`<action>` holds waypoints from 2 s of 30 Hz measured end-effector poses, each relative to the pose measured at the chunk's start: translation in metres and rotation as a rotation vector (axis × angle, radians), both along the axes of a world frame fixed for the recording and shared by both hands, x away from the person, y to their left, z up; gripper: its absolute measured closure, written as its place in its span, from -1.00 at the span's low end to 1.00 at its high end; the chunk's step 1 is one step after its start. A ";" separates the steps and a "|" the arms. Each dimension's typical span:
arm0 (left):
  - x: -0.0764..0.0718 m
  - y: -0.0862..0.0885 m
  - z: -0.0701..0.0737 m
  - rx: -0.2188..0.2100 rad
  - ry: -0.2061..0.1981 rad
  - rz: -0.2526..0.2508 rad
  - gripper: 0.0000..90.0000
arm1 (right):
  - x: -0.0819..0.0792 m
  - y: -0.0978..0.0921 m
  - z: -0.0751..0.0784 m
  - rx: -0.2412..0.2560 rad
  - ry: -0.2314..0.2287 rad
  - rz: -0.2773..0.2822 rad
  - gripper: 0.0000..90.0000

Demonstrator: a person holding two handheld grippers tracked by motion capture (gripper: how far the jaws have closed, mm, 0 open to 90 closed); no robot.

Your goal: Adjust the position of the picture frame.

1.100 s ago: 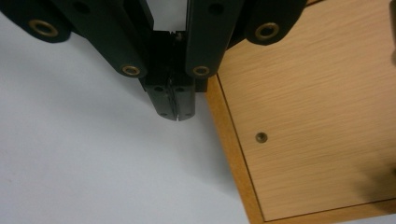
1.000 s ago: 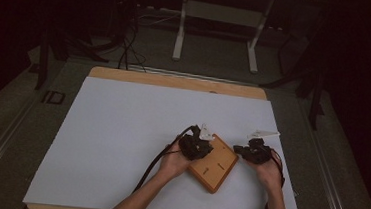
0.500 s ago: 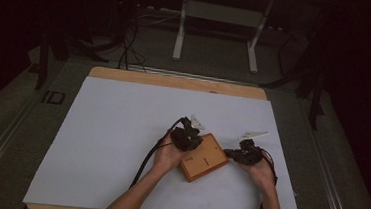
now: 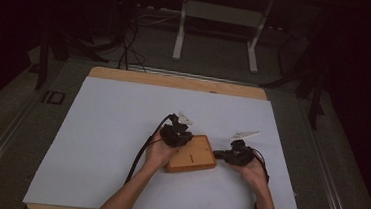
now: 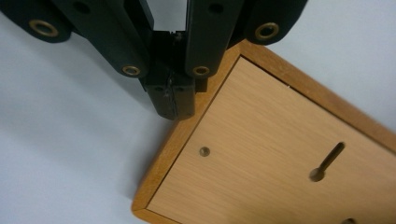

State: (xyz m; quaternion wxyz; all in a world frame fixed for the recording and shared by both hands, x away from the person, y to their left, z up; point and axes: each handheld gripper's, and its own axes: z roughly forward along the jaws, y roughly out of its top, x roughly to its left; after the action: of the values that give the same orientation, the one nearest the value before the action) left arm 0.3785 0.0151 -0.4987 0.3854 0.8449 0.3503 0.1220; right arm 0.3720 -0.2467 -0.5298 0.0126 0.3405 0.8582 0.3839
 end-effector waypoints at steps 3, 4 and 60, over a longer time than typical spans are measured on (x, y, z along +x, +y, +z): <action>0.001 0.004 -0.001 -0.007 0.000 0.000 0.89 | -0.001 0.002 0.000 0.015 0.004 0.011 1.00; 0.002 0.006 -0.001 -0.009 -0.002 -0.003 0.89 | -0.001 0.003 0.000 0.025 0.004 0.020 1.00; 0.003 0.037 -0.025 -0.119 0.028 0.042 0.86 | -0.014 0.027 -0.005 -0.022 -0.041 0.112 0.88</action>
State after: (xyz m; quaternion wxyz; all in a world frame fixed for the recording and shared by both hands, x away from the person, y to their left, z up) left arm 0.3819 0.0522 -0.5235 0.4274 0.8146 0.3800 0.0972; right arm 0.3584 -0.2193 -0.5350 0.0123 0.2839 0.8796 0.3815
